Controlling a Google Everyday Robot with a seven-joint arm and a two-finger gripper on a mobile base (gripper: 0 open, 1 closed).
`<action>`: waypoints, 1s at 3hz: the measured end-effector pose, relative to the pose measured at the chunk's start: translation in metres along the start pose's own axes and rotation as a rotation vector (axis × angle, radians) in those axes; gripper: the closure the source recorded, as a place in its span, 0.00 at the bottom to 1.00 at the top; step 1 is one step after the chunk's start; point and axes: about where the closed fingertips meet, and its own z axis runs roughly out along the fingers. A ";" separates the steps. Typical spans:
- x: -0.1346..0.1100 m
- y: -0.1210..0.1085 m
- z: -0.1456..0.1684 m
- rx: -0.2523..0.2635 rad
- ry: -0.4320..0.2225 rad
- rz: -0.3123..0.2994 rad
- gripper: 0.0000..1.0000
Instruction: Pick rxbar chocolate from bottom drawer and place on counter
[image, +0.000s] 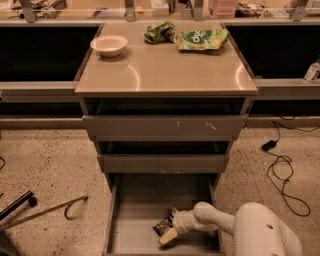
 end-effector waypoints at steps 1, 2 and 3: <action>-0.004 0.002 0.003 0.047 0.022 -0.034 0.00; -0.005 0.002 0.011 0.157 0.077 -0.070 0.00; -0.005 0.002 0.011 0.157 0.077 -0.070 0.00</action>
Offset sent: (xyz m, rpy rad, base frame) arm 0.0062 0.0133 0.0035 -0.2043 -0.1810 -0.0566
